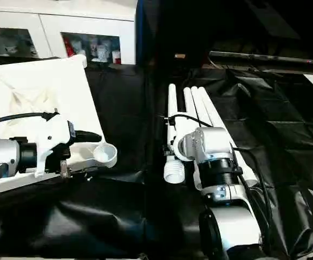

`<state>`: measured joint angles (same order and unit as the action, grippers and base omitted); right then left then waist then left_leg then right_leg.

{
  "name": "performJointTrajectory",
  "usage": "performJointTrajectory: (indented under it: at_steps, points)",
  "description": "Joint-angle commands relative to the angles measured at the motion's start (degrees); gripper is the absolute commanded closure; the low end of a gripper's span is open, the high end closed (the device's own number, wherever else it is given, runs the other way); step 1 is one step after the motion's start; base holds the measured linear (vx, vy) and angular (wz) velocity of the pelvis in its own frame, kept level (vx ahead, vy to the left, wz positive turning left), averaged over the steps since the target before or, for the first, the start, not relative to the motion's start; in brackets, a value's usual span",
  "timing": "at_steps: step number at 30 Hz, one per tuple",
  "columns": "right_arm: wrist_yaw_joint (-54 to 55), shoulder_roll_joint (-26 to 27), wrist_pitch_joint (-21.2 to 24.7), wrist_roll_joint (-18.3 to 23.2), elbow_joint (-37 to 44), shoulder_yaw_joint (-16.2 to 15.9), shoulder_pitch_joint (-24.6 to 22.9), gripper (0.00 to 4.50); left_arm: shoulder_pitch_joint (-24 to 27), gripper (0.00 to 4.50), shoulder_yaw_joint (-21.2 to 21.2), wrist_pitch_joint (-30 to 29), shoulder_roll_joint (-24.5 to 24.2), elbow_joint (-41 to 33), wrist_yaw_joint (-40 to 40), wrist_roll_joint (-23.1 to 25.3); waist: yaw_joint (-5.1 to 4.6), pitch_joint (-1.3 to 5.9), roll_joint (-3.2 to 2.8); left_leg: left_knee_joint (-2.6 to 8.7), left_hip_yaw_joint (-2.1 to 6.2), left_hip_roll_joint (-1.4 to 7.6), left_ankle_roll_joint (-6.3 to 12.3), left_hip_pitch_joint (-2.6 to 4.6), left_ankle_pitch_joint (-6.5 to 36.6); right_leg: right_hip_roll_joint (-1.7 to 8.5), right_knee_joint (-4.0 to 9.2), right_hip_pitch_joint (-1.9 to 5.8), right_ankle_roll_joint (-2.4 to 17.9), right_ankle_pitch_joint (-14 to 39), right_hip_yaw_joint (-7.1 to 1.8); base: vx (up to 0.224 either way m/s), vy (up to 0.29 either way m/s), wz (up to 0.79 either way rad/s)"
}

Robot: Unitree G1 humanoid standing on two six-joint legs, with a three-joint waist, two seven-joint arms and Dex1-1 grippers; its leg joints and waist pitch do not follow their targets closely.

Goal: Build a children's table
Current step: Pick table leg

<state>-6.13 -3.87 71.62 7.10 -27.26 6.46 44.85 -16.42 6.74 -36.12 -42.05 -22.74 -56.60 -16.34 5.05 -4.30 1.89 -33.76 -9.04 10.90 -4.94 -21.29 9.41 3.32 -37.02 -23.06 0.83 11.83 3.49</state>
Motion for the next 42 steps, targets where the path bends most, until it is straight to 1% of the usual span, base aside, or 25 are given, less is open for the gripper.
performJointTrajectory:
  at_steps: [1,5,6,9,10,12,13,14,18,20,24,25,29,31,32,33,34,35,36,37,38,39,40,41,42]
  points:
    - [-0.3,0.0,0.3,0.9,-1.4,0.8,0.2,0.89,-0.8,0.0,0.9,-0.2,0.1,-0.8,0.2,-0.5,0.01,3.0,-0.78,4.64,0.3,1.52,-5.9,0.99,15.2,4.11,5.03,2.02,6.2,15.0,-3.28,0.0,0.0,0.0]
    - [-0.3,-0.6,-0.5,0.6,-2.7,1.1,0.7,1.41,-1.6,0.0,1.6,-0.3,0.9,-0.4,0.7,-0.4,0.02,2.99,-0.9,4.65,0.31,1.55,-6.1,0.99,15.5,4.17,5.13,1.97,6.0,15.9,-3.29,0.0,0.0,0.0]
    - [-0.2,-0.6,-0.6,0.6,-2.9,1.1,0.9,1.54,-1.7,0.0,1.6,-0.3,0.9,-0.4,0.7,-0.4,0.05,3.04,-1.17,4.63,0.36,1.54,-6.21,1.02,15.7,4.16,5.11,1.95,6.0,16.0,-3.3,0.0,0.0,0.0]
    - [0.0,-0.8,-0.9,0.6,-3.4,1.3,1.3,1.69,-1.8,0.0,1.8,-0.3,1.2,-0.3,0.5,-0.6,-0.03,3.13,-0.9,4.6,0.34,1.51,-6.18,1.01,15.7,4.09,5.15,2.02,6.1,16.0,-3.25,0.0,0.0,0.0]
    - [0.1,-0.8,-1.2,0.6,-3.8,1.6,1.4,1.74,-1.9,0.0,2.1,0.0,1.3,0.0,0.7,-0.3,0.05,3.31,-0.48,4.57,0.3,1.58,-5.95,0.93,14.8,4.21,5.03,2.2,6.1,15.6,-3.25,0.0,0.0,0.0]
    - [0.4,-0.6,-1.4,0.7,-4.2,1.9,1.5,2.07,-1.8,0.0,2.1,0.4,1.4,0.2,1.1,-0.1,0.02,3.56,-0.55,4.48,0.22,1.6,-5.93,0.85,13.4,4.14,4.89,2.28,6.3,13.9,-3.22,0.0,0.0,0.0]
    - [0.5,-0.5,-1.5,0.7,-4.3,2.0,1.6,2.07,-1.8,0.0,2.0,0.3,1.5,0.1,1.1,-0.2,0.03,3.58,-0.56,4.47,0.19,1.6,-5.94,0.86,13.2,4.14,4.86,2.28,6.3,13.5,-3.21,0.0,0.0,0.0]
    - [0.5,-0.5,-1.6,0.7,-4.5,1.9,1.7,2.16,-1.7,0.0,1.9,0.4,1.5,0.1,1.1,-0.3,-0.02,3.65,-0.2,4.44,0.11,1.59,-5.88,0.84,12.8,4.1,4.84,2.34,6.4,13.2,-3.21,0.0,0.0,0.0]
    - [0.6,-0.3,-1.9,0.8,-5.1,2.1,1.9,2.5,-1.4,0.0,1.7,0.3,1.5,0.0,1.8,-0.1,0.03,3.69,-0.23,4.42,0.1,1.6,-5.9,0.82,12.7,4.18,4.8,2.34,6.4,13.3,-3.21,0.0,0.0,0.0]
    - [0.7,-0.1,-2.2,0.9,-5.5,2.5,2.0,2.58,-1.3,0.0,1.3,0.4,1.9,0.2,2.7,0.1,0.05,3.92,-0.02,4.37,0.07,1.59,-5.96,0.88,12.7,4.17,4.77,2.42,6.3,13.5,-3.17,0.0,0.0,0.0]
    - [0.9,0.2,-2.3,2.2,-3.8,4.9,2.0,2.64,-2.3,0.0,0.9,-4.0,4.0,1.0,8.6,2.2,0.27,4.07,-0.08,4.25,0.04,1.65,-6.06,0.96,12.3,4.19,4.68,2.41,6.1,12.6,-3.2,0.0,0.0,0.0]
    - [1.3,0.4,-2.6,3.1,-1.5,7.0,1.8,2.64,-3.0,0.0,0.3,-3.9,6.0,1.6,10.7,2.2,0.3,4.14,-0.29,4.26,0.04,1.59,-6.05,0.85,11.9,4.13,4.59,2.54,5.9,11.9,-3.22,0.0,0.0,0.0]
    - [0.8,0.6,-3.4,5.8,4.4,10.9,0.6,2.64,-4.9,0.0,-1.6,-5.2,11.4,3.3,16.1,1.3,0.58,4.37,-0.35,4.04,-0.06,1.54,-5.63,0.8,10.0,4.01,4.49,2.8,6.3,7.6,-3.16,0.0,0.0,0.0]
    - [-1.6,1.3,-9.6,8.7,11.5,12.9,-2.1,2.64,-8.1,0.0,-3.7,-4.2,17.2,7.0,24.2,3.1,1.09,4.42,-0.03,3.95,-0.12,1.58,-5.19,0.76,9.6,4.13,4.57,2.94,6.2,7.0,-3.15,0.0,0.0,0.0]
    - [-2.9,1.1,-11.6,9.1,13.7,12.4,-3.1,2.64,-8.9,0.0,-4.0,-2.6,18.7,8.0,26.6,4.0,1.16,4.47,0.36,3.89,-0.16,1.56,-4.78,0.68,9.3,4.06,4.67,3.02,5.7,7.0,-3.15,0.0,0.0,0.0]
    - [-3.4,1.1,-12.5,9.3,14.6,12.2,-3.5,2.64,-9.2,0.0,-4.1,-2.0,19.3,8.3,27.5,4.4,1.71,4.58,0.52,3.9,-0.03,1.64,-3.97,0.58,8.6,4.34,4.74,3.21,4.8,7.6,-3.13,0.0,0.0,0.0]
    - [-5.9,0.3,-15.0,9.5,18.1,10.6,-5.4,2.64,-10.9,0.0,-4.5,-3.9,21.1,9.4,28.8,3.7,1.68,4.66,0.77,3.96,0.03,1.63,-3.75,0.59,8.1,4.33,4.62,3.28,4.8,7.6,-3.04,0.0,0.0,0.0]
    - [-12.1,-1.5,-15.9,11.8,22.7,8.3,-7.9,2.64,-13.9,0.0,-6.2,-6.2,24.6,11.2,30.8,1.5,2.08,4.62,0.55,3.58,-0.31,1.54,-3.19,0.73,7.9,4.16,4.84,3.14,4.3,6.9,-3.12,0.0,0.0,0.0]
    - [-16.3,-2.7,-15.9,13.5,25.9,6.9,-9.6,2.64,-16.0,0.0,-7.5,-8.3,27.0,12.4,32.0,-0.2,2.38,4.69,0.45,3.57,-0.14,1.85,-3.06,1.02,8.0,4.4,4.69,2.95,4.7,6.3,-3.14,0.0,0.0,0.0]
    - [-20.3,-3.6,-15.7,16.1,28.9,6.9,-11.0,2.64,-19.1,0.0,-10.3,-10.9,30.7,14.5,34.0,-3.6,2.48,4.73,0.54,3.65,-0.01,1.65,-2.58,0.45,7.1,4.31,4.5,3.55,5.5,5.3,-2.94,0.0,0.0,0.0]
    - [-20.3,-3.6,-15.7,16.1,28.9,6.9,-11.0,2.64,-19.1,0.0,-10.3,-10.9,30.7,14.5,34.0,-3.6,2.69,4.75,0.75,3.45,-0.08,1.58,-2.07,0.51,7.2,4.33,4.57,3.42,6.1,4.9,-2.91,0.0,0.0,0.0]
    - [-22.9,-4.0,-15.3,18.4,31.2,7.4,-11.9,2.65,-21.4,0.0,-12.6,-12.6,33.6,16.1,35.8,-5.8,2.68,4.72,-0.02,3.47,0.11,1.59,-1.96,0.4,7.4,4.46,4.51,3.36,6.7,5.1,-2.92,0.0,0.0,0.0]
    - [-25.5,-4.5,-15.2,21.3,34.1,8.4,-13.0,2.65,-24.2,0.0,-15.6,-15.0,37.0,18.2,37.0,-10.1,2.76,4.73,0.63,3.18,-0.19,1.42,-1.48,0.28,7.5,4.42,4.77,3.57,7.3,5.2,-2.92,0.0,0.0,0.0]
    - [-27.4,-4.9,-15.3,23.8,36.2,9.1,-13.9,2.65,-26.2,0.0,-17.6,-16.8,39.4,19.7,37.5,-13.6,2.97,4.72,0.37,2.99,-0.24,1.41,-0.75,0.39,7.6,4.46,4.97,3.42,8.4,4.7,-2.99,0.0,0.0,0.0]
    - [-29.1,-5.5,-15.0,25.3,37.7,9.2,-14.5,2.65,-27.7,0.0,-19.0,-17.6,41.0,21.0,38.1,-15.9,3.13,4.78,0.25,2.96,-0.13,1.35,-0.57,0.17,7.1,4.45,4.73,3.68,8.9,4.3,-2.91,0.0,0.0,0.0]
